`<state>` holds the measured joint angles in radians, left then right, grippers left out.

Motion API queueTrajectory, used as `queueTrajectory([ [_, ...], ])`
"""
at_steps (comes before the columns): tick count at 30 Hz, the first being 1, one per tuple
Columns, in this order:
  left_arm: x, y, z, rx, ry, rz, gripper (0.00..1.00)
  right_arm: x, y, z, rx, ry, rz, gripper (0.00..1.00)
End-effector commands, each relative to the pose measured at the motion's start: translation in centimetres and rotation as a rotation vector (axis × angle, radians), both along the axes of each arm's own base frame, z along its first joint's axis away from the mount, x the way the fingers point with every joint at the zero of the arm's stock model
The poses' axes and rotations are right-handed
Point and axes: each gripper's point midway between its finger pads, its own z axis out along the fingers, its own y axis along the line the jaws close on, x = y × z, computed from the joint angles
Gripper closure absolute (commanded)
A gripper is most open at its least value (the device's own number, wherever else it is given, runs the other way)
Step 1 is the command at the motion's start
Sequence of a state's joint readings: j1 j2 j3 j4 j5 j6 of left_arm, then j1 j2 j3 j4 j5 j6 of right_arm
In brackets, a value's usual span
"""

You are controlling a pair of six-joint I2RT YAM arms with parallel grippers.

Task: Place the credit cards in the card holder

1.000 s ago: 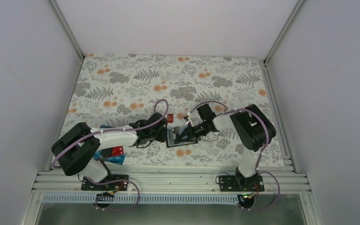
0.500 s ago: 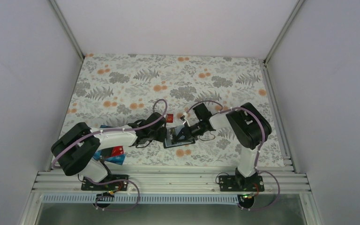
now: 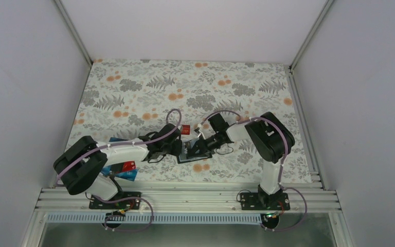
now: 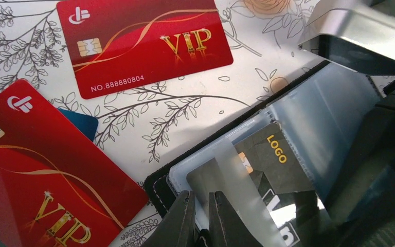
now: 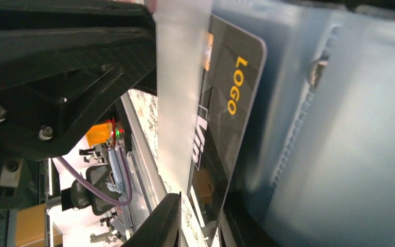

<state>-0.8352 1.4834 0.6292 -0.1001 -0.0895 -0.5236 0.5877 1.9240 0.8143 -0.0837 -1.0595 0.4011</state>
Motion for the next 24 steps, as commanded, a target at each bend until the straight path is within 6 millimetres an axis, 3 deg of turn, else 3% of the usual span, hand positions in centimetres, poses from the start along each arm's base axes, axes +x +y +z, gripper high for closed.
queueTrajectory([
  [1, 0.2, 0.2, 1.3, -0.029, -0.015, 0.024, 0.90, -0.2, -0.3, -0.6, -0.076, -0.003, -0.005, 0.77],
  [5, 0.2, 0.4, 1.9, -0.026, -0.025, 0.031, 0.90, 0.2, -0.3, 0.2, -0.094, -0.031, -0.013, 0.69],
  [15, 0.2, 1.4, 2.1, 0.000, -0.024, 0.064, 0.90, 0.4, -1.1, 1.0, -0.148, -0.072, -0.024, 0.39],
  [24, 0.0, 2.8, 2.5, 0.019, -0.031, 0.123, 0.89, 0.9, -1.3, 3.0, -0.154, -0.129, -0.038, 0.25],
])
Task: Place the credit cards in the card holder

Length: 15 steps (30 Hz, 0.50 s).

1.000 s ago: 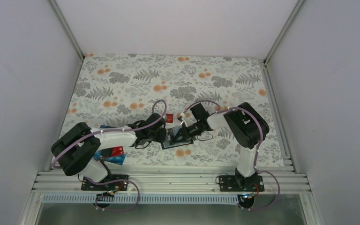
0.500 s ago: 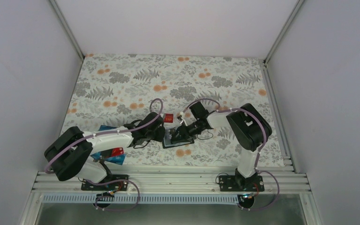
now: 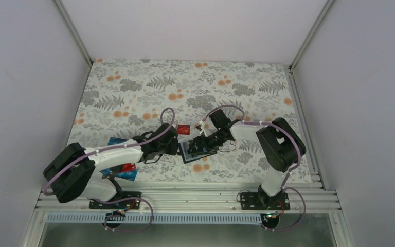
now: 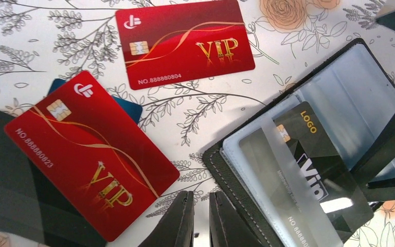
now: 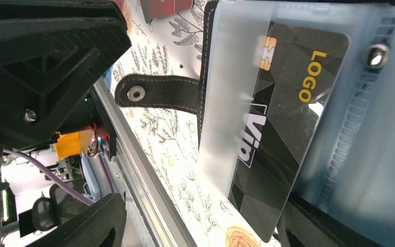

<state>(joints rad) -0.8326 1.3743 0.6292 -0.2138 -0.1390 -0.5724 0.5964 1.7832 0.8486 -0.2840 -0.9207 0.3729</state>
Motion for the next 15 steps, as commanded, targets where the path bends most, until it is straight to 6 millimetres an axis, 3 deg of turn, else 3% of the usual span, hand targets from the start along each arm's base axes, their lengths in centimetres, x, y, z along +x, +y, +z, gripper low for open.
queueTrajectory([
  [1, 0.4, 1.3, 0.6, 0.019, -0.023, 0.059, 0.89, 0.6, -0.3, 1.0, -0.043, -0.059, -0.011, 0.24],
  [10, 0.2, 1.5, 2.4, 0.012, -0.020, 0.072, 0.88, 0.8, -0.9, 1.6, -0.080, -0.097, -0.023, 0.18],
  [15, -1.3, 0.5, 2.8, -0.040, 0.024, 0.045, 0.74, 1.0, -0.8, 1.7, -0.079, -0.108, -0.021, 0.16],
])
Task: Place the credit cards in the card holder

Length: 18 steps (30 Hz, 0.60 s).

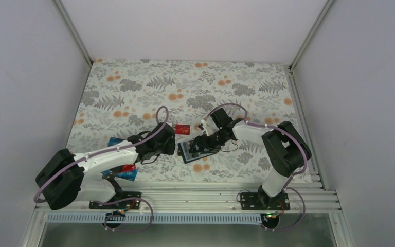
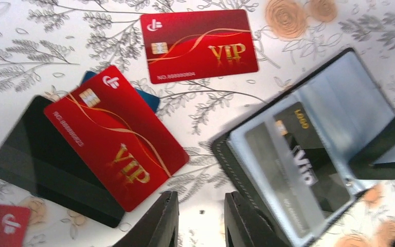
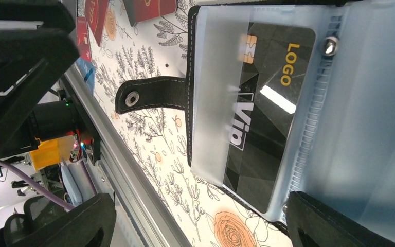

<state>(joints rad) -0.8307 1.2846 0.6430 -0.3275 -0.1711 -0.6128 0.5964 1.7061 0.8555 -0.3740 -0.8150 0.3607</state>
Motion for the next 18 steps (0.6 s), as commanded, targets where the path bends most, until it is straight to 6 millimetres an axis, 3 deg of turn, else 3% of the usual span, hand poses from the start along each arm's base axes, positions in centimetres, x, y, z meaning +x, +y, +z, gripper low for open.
queueTrajectory([
  [1, -1.3, -1.1, 0.9, -0.046, 0.033, -0.010, 0.73, 0.8, 0.4, 0.9, 0.000, -0.050, 0.009, 0.16],
  [5, -2.7, -1.6, 0.5, -0.050, 0.061, -0.011, 0.73, 1.4, 0.7, 1.1, 0.001, -0.066, 0.004, 0.17],
  [11, -4.0, -3.5, 2.1, -0.104, 0.065, -0.058, 0.78, 2.4, 1.4, 1.4, 0.015, -0.084, -0.004, 0.22],
  [15, -4.5, -4.2, 1.4, -0.100, 0.084, -0.054, 0.91, 4.2, 0.9, 1.4, -0.052, -0.161, -0.059, 0.31],
  [18, -4.9, -5.2, 0.7, -0.116, 0.098, -0.065, 0.92, 5.9, -0.6, 2.2, -0.139, -0.269, -0.124, 0.41],
])
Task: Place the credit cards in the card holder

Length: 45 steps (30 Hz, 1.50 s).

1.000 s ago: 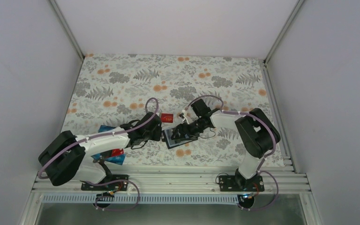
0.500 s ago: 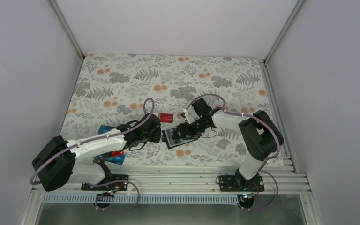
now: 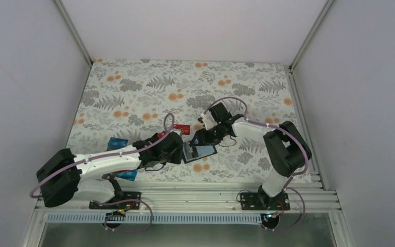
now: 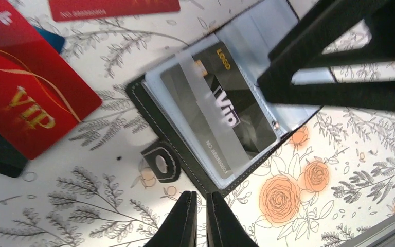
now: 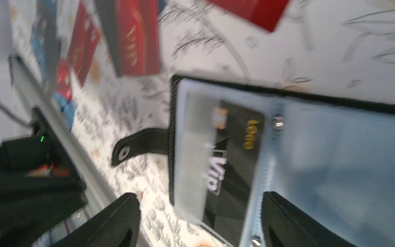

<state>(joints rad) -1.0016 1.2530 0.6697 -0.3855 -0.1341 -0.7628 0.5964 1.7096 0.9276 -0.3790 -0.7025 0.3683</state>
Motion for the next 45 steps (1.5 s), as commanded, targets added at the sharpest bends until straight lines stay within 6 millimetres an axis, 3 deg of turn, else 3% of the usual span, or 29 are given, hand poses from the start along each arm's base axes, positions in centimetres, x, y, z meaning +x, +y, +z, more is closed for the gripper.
queueTrajectory([
  [1, -0.4, -1.8, -0.5, -0.031, 0.026, 0.000, 0.92, 3.4, -1.5, 1.8, -0.116, -0.197, -0.099, 0.45],
  [6, -0.2, -2.9, -1.6, -0.015, 0.039, -0.010, 0.92, 4.2, -4.0, 1.8, -0.231, -0.287, -0.166, 0.50],
  [13, 0.3, -1.9, -4.0, 0.070, 0.060, 0.045, 0.93, 4.2, -8.1, -1.3, -0.446, -0.295, -0.257, 0.51],
  [18, 1.0, -1.1, -4.6, 0.105, 0.054, 0.068, 0.94, 2.6, -9.0, -3.3, -0.474, -0.228, -0.268, 0.52],
  [25, 2.6, -0.1, -5.2, 0.129, 0.031, 0.076, 0.94, 0.1, -8.1, -4.5, -0.388, -0.133, -0.248, 0.52],
  [32, 4.6, 0.9, -4.6, 0.139, 0.002, 0.081, 0.96, -2.0, -6.9, -3.4, -0.275, -0.069, -0.229, 0.52],
  [39, 4.5, -1.0, -1.3, 0.043, -0.031, -0.001, 0.96, 0.8, -7.7, 0.6, -0.315, -0.221, -0.287, 0.50],
  [42, 4.5, -1.6, 0.1, 0.000, -0.042, -0.016, 0.94, 1.5, -6.6, 2.7, -0.248, -0.265, -0.270, 0.54],
  [45, 4.7, -2.0, 0.3, -0.039, -0.029, -0.029, 0.84, 1.7, -4.8, 4.3, -0.144, -0.278, -0.238, 0.60],
])
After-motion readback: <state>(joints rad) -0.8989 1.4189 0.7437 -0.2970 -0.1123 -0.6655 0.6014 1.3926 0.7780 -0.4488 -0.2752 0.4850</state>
